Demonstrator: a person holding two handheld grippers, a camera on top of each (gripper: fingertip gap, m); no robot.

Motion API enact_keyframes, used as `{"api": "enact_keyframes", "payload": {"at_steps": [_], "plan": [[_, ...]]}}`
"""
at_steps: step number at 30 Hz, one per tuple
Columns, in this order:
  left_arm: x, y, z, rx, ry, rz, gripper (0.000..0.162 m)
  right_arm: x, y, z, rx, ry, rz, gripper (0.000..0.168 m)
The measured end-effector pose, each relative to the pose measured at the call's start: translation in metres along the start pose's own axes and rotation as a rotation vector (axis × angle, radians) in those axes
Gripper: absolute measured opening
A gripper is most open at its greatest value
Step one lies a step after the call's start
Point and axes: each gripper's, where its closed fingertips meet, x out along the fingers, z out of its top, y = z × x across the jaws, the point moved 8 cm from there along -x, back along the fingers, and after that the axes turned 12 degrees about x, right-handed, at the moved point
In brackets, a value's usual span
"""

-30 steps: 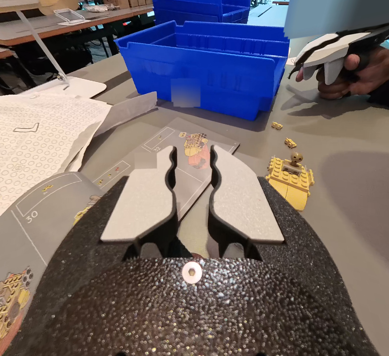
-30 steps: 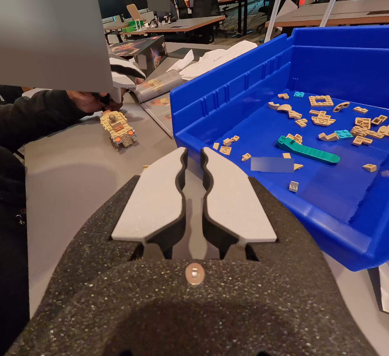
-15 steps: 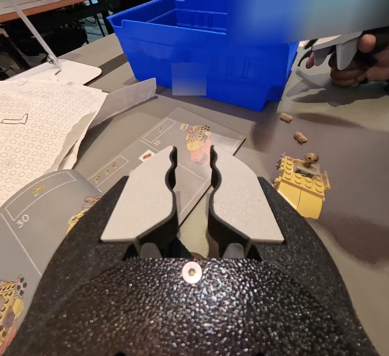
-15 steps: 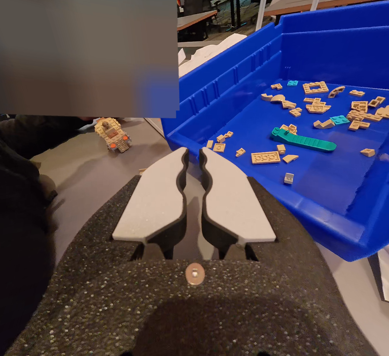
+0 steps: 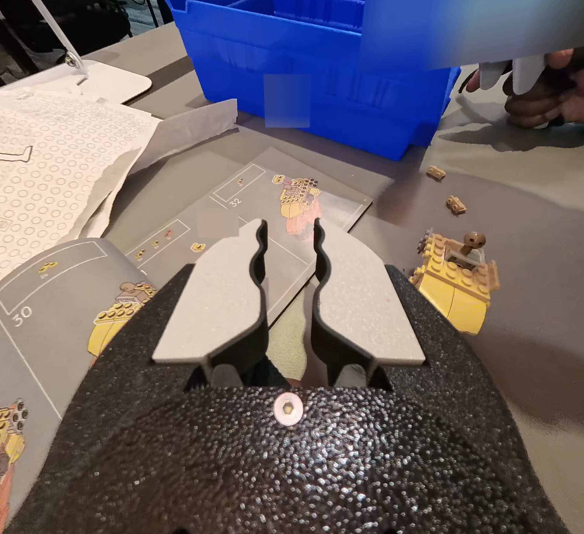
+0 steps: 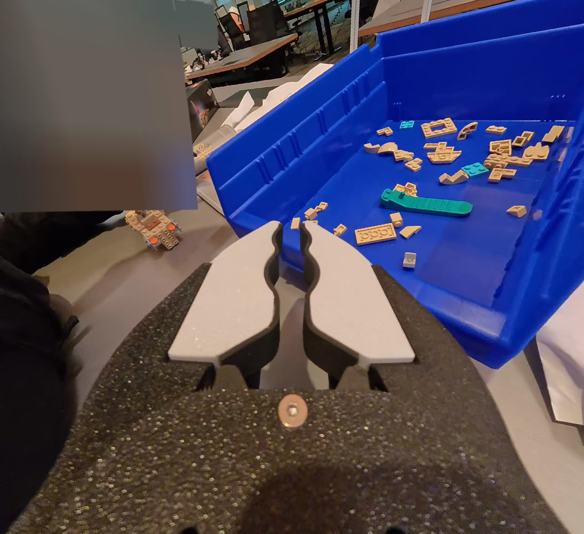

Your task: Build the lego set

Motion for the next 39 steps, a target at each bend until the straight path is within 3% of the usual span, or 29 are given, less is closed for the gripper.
{"api": "enact_keyframes", "payload": {"at_steps": [39], "plan": [[0.0027, 0.0002, -0.0012, -0.015, 0.023, -0.033, 0.027, 0.0005, 0.0011, -0.0006, -0.002, 0.02, 0.026, 0.01]]}}
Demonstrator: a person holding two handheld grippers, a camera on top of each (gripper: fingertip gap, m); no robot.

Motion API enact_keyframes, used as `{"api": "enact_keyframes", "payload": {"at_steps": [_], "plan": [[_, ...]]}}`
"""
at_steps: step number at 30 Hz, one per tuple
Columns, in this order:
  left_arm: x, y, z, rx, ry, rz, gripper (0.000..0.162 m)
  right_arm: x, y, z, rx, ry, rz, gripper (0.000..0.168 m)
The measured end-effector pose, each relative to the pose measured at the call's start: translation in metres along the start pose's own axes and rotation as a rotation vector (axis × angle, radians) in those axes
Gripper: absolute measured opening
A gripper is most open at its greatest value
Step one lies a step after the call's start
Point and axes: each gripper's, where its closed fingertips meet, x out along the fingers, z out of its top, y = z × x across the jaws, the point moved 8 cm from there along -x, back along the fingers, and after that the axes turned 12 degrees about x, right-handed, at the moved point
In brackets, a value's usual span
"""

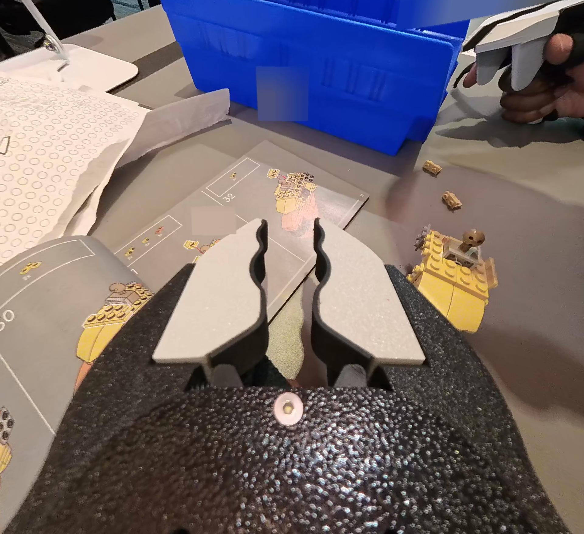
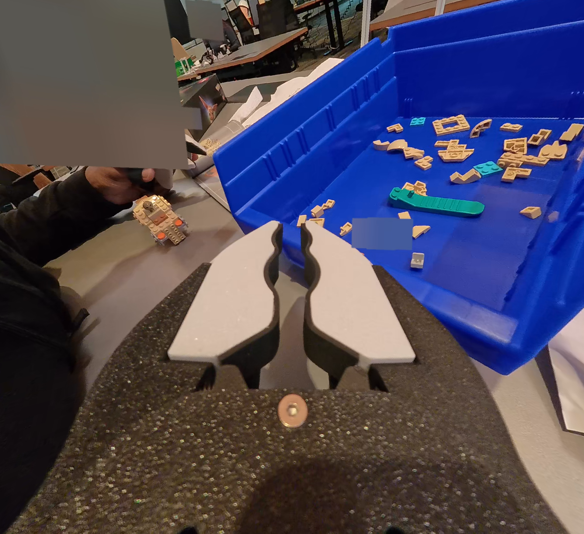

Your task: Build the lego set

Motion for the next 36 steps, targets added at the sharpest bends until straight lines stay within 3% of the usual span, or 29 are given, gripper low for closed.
{"api": "enact_keyframes", "payload": {"at_steps": [36], "plan": [[0.0008, -0.0003, 0.0001, 0.001, 0.003, -0.002, 0.027, 0.0015, 0.0016, -0.0027, -0.007, 0.004, 0.006, 0.01]]}}
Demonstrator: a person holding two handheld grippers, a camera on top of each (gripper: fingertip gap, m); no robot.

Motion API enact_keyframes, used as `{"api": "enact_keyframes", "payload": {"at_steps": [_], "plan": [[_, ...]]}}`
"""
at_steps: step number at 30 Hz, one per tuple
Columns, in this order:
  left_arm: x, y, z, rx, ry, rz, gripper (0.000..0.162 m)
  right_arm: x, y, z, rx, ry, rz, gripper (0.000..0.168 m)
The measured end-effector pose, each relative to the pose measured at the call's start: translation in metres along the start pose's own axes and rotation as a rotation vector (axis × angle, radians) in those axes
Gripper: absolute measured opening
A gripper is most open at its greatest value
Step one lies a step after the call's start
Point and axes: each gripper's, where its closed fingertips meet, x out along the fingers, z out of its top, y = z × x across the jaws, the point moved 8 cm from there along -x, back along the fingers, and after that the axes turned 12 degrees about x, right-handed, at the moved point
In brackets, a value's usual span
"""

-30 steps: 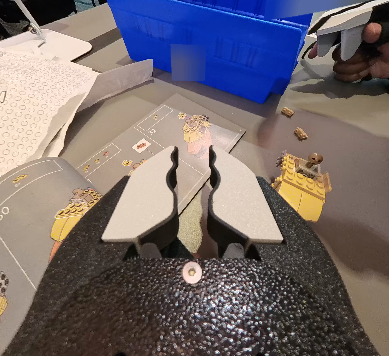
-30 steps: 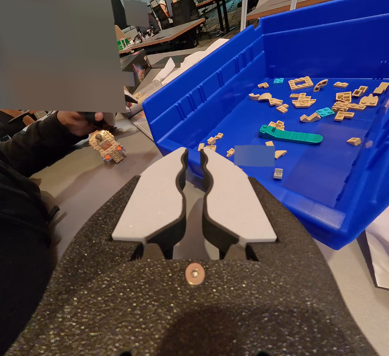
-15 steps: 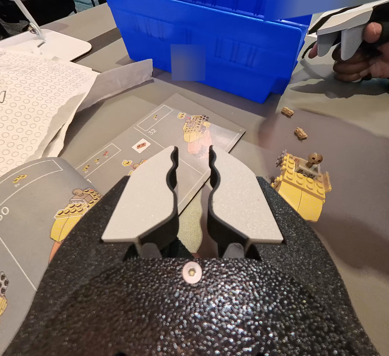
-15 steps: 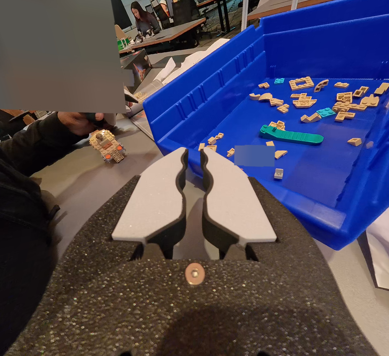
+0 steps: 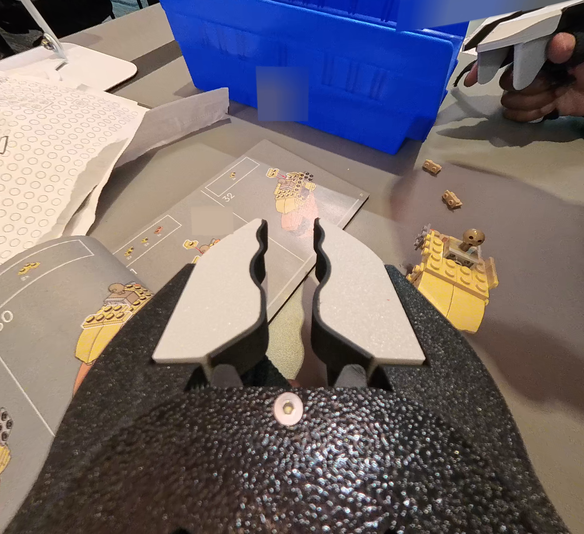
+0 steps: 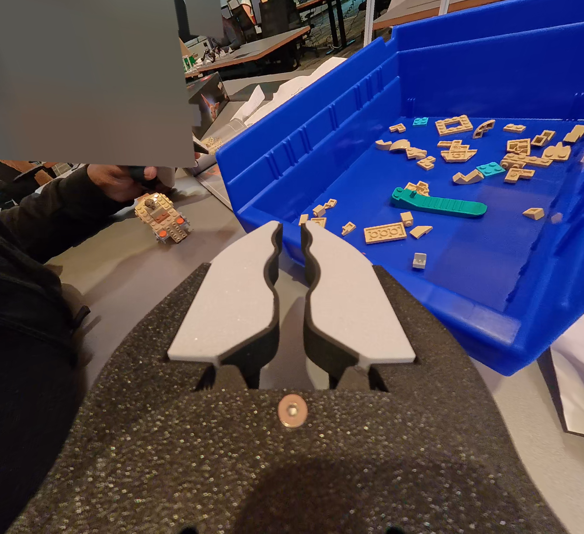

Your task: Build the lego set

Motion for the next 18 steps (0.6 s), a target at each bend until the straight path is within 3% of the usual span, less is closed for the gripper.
{"api": "enact_keyframes", "payload": {"at_steps": [3, 5, 8, 10, 12, 16, 18], "plan": [[0.0, 0.0, 0.0, 0.002, 0.0, 0.0, 0.027, 0.0, 0.0, 0.001, -0.009, -0.002, 0.005, 0.011], [0.0, 0.0, 0.0, -0.005, 0.003, -0.003, 0.027, -0.007, -0.001, 0.008, -0.129, -0.025, 0.013, 0.009], [-0.001, 0.003, 0.0, -0.024, -0.008, 0.0, 0.027, -0.025, 0.016, 0.07, -0.443, 0.085, -0.001, 0.01], [-0.004, 0.001, 0.0, -0.019, -0.02, 0.011, 0.027, -0.017, 0.016, 0.12, -0.705, 0.254, -0.006, 0.009], [-0.004, -0.001, 0.0, -0.008, -0.016, 0.011, 0.027, 0.016, -0.005, 0.151, -0.851, 0.525, 0.025, 0.009], [-0.003, -0.005, 0.0, 0.03, 0.004, 0.024, 0.027, 0.095, -0.074, 0.157, -1.051, 1.07, 0.019, 0.013], [-0.004, -0.007, -0.001, 0.048, 0.011, 0.028, 0.027, 0.123, -0.097, 0.148, -1.116, 1.246, 0.015, 0.013]]}}
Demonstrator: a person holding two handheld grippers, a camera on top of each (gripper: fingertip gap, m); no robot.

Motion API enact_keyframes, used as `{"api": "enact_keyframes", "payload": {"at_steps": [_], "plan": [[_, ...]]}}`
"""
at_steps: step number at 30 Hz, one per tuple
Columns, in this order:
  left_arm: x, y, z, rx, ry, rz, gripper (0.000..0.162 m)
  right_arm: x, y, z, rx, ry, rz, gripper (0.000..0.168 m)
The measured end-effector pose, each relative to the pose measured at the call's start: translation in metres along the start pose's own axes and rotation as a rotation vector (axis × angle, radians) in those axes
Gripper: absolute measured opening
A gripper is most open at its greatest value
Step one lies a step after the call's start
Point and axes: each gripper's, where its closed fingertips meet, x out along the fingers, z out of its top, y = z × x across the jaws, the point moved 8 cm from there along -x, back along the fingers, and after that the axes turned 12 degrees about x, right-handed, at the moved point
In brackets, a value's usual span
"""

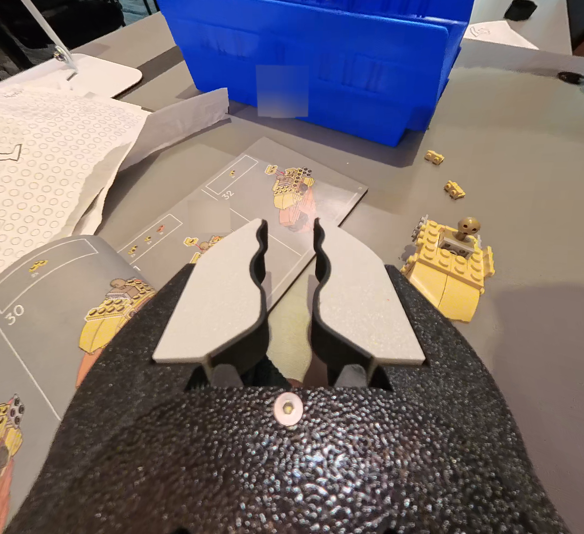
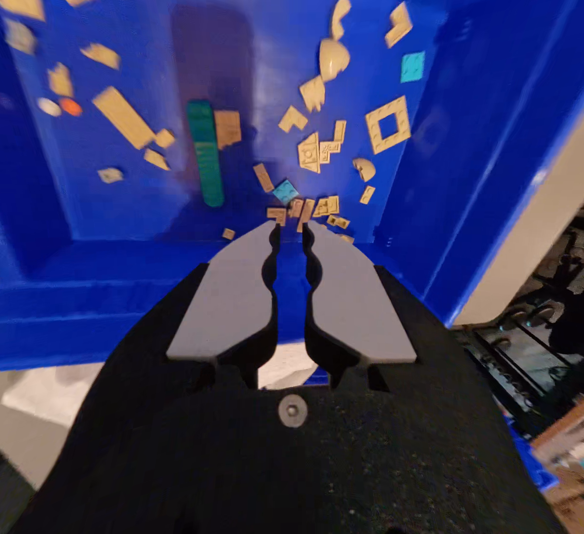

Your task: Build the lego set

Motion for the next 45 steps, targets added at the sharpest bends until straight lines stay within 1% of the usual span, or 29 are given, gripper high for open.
{"api": "enact_keyframes", "payload": {"at_steps": [4, 7, 11, 16, 17, 20, 23, 26, 30, 32, 34, 36, 38, 40, 41, 43, 45], "plan": [[-0.001, -0.002, -0.001, 0.009, 0.008, -0.005, 0.027, 0.037, -0.013, 0.007, -0.06, 0.18, 0.093, 0.015], [-0.001, -0.003, -0.002, 0.008, 0.011, -0.024, 0.027, 0.051, -0.013, 0.007, -0.047, 0.249, 0.128, 0.015], [-0.003, -0.004, -0.002, 0.01, 0.013, -0.041, 0.027, 0.064, -0.014, 0.006, -0.04, 0.315, 0.129, 0.015], [-0.003, -0.005, -0.003, 0.006, 0.015, -0.041, 0.027, 0.071, -0.015, 0.006, -0.04, 0.39, 0.119, 0.015], [-0.003, -0.004, -0.003, 0.004, 0.016, -0.041, 0.027, 0.071, -0.014, 0.006, -0.045, 0.397, 0.118, 0.012], [-0.003, -0.004, -0.003, 0.001, 0.016, -0.037, 0.027, 0.072, -0.013, 0.007, -0.04, 0.418, 0.103, 0.011], [-0.003, -0.004, -0.003, 0.001, 0.017, -0.031, 0.027, 0.067, -0.011, 0.007, -0.051, 0.414, 0.075, 0.004], [-0.005, -0.004, -0.004, -0.009, 0.022, -0.024, 0.027, 0.046, -0.008, 0.01, -0.02, 0.325, 0.018, 0.004], [-0.008, -0.003, -0.006, -0.047, 0.027, -0.018, 0.027, -0.001, 0.02, 0.024, 0.06, 0.085, -0.047, 0.004], [-0.011, -0.005, -0.005, -0.082, 0.017, -0.032, 0.027, -0.031, 0.05, 0.04, 0.087, -0.092, -0.086, 0.004], [-0.016, -0.007, -0.002, -0.113, -0.009, -0.057, 0.027, -0.058, 0.092, 0.06, 0.102, -0.275, -0.107, 0.004], [-0.023, -0.009, 0.004, -0.113, -0.047, -0.069, 0.027, -0.073, 0.142, 0.082, 0.092, -0.413, -0.103, 0.003], [-0.03, -0.012, 0.009, -0.095, -0.061, -0.073, 0.027, -0.07, 0.19, 0.105, 0.044, -0.462, -0.095, 0.003], [-0.038, -0.016, 0.01, -0.075, -0.071, -0.076, 0.027, -0.055, 0.227, 0.126, 0.0, -0.453, -0.097, 0.004], [-0.042, -0.019, 0.008, -0.076, -0.07, -0.083, 0.027, -0.047, 0.241, 0.136, -0.005, -0.458, -0.072, 0.004], [-0.048, -0.024, 0.003, -0.091, -0.06, -0.09, 0.027, -0.028, 0.259, 0.151, 0.004, -0.456, -0.005, 0.004], [-0.054, -0.031, -0.004, -0.109, -0.049, -0.088, 0.027, -0.008, 0.265, 0.159, 0.035, -0.422, 0.017, 0.004]]}}
